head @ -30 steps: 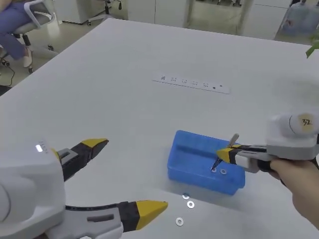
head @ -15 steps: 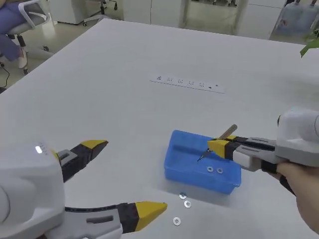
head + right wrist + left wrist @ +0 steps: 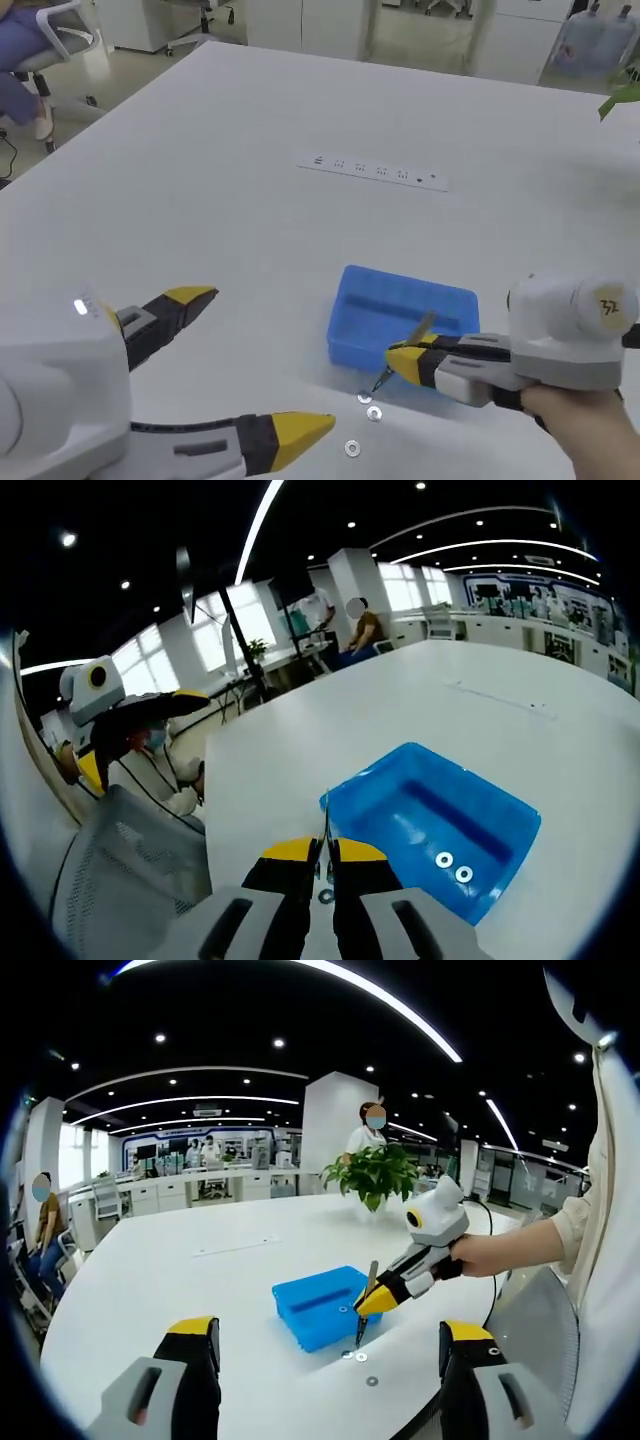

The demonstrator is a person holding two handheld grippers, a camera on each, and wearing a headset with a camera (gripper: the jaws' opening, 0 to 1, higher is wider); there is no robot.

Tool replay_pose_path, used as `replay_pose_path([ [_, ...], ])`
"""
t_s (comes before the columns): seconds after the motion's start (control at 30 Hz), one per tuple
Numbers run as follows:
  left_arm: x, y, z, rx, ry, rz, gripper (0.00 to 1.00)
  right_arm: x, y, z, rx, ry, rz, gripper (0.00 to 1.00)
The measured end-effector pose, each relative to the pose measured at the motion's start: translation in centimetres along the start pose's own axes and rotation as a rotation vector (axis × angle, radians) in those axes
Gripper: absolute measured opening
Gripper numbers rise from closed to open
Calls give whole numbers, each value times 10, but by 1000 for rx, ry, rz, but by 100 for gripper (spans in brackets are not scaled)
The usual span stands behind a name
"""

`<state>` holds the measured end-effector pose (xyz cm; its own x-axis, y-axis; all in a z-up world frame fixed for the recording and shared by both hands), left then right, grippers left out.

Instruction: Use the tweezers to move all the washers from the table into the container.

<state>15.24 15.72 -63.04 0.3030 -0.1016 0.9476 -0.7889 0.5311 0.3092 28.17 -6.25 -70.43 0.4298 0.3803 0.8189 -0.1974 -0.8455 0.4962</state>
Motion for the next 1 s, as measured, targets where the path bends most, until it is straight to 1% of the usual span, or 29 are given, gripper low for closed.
replay_pose_path([
  [0.23, 0, 0, 1, -2, -5, -5, 92, -11, -9, -1, -2, -6, -65, 3],
  [0.33, 0, 0, 1, -4, -3, -4, 91, -11, -9, -3, -2, 4, -78, 3],
  [0.37, 0, 0, 1, -4, -2, -3, 91, -11, -9, -4, -2, 5, -75, 3],
  [0.43, 0, 0, 1, -4, -2, -3, 91, -11, -10, -5, -5, 22, -84, 3],
  [0.47, 0, 0, 1, -5, -3, -5, 91, -11, -10, -5, -8, 40, -101, 3],
  [0.5, -1, 0, 1, -5, -3, -6, 91, -11, -10, -6, -8, 46, -95, 3],
  [0.57, 0, 0, 2, -8, -6, -6, 91, -11, -9, -9, -3, 60, -107, 3],
  [0.67, -1, 0, 2, -6, -4, -5, 91, -11, -9, -14, 3, 113, -118, 3],
  [0.73, -1, 0, 1, -3, -3, -5, 91, -12, -9, -18, 14, 181, -135, 3],
  [0.77, -1, 1, 1, -2, -2, -4, 91, -12, -11, -22, 23, 219, -135, 3],
  [0.87, -1, 0, 1, -4, 0, -5, 91, -12, -12, -28, 40, 284, -154, 3],
  [0.9, -1, 0, 1, -4, -4, -7, 91, -13, -13, -31, 53, 324, -162, 3],
  [0.93, -1, 0, 1, -5, -5, -8, 91, -12, -13, -32, 54, 349, -165, 3],
  [0.97, -1, 0, 1, -5, -4, -8, 91, -12, -13, -32, 39, 370, -165, 3],
  [1.0, -1, 0, 1, -5, -3, -7, 91, -13, -14, -33, 43, 361, -164, 3],
])
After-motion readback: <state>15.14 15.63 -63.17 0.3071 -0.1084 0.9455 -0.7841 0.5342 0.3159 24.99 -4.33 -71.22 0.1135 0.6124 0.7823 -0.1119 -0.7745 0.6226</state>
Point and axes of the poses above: the centre of the closed fingertips' face, and the gripper's own axes: y roughly backward along the fingers, z roughly to its right, x roughly out of its top, the point moved 10 cm from there along y, roughly backward along the fingers, and after that the axes turned 1 degree about y, right-handed, at the moved point
